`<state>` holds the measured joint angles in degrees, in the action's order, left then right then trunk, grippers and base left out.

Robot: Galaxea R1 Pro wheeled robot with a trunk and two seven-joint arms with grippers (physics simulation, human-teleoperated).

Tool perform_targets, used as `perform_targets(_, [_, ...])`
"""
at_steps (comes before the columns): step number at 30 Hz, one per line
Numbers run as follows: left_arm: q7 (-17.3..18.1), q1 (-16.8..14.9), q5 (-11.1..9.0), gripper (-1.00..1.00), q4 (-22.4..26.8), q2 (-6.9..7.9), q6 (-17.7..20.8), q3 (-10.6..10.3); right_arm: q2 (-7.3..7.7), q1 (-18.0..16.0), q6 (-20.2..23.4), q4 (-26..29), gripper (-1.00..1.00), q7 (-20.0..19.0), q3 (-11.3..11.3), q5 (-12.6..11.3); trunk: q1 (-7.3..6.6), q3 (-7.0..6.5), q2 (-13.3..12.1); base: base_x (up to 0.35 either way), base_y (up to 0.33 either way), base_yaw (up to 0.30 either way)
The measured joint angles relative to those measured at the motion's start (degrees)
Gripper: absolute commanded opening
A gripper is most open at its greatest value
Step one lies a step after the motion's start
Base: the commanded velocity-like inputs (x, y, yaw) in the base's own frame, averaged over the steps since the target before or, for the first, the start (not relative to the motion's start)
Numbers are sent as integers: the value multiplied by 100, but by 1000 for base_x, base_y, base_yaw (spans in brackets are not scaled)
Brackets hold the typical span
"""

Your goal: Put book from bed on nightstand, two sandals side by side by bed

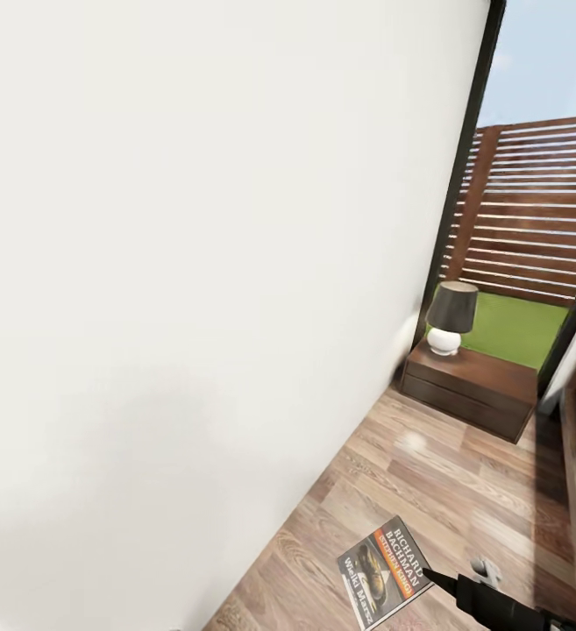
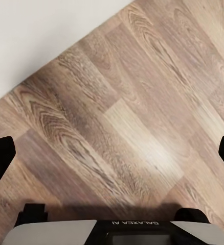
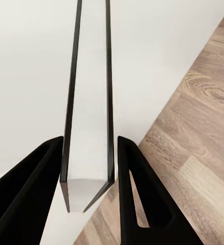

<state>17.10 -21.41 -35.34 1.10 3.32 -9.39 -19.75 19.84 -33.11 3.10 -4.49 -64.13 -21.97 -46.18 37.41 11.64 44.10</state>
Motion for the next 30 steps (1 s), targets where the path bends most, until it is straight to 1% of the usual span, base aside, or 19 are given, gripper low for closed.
perform_targets(25, [0,0,4,100,0,-3,0,-4,5,0,0,1,-100,-28,-1,-1,0,0,0,0,0,-277])
perform_targets(26, [0,0,6,100,0,-13,0,-6,4,0,0,0,-100,-22,-1,-1,0,0,0,0,0,-277])
perform_targets(28, [0,0,7,100,0,-121,0,-6,1,0,0,0,-100,-9,-2,0,0,0,0,0,0,-277])
perform_targets(30, [2,0,3,100,0,-195,0,-2,0,0,0,0,-100,-8,0,-1,0,0,0,0,0,-277])
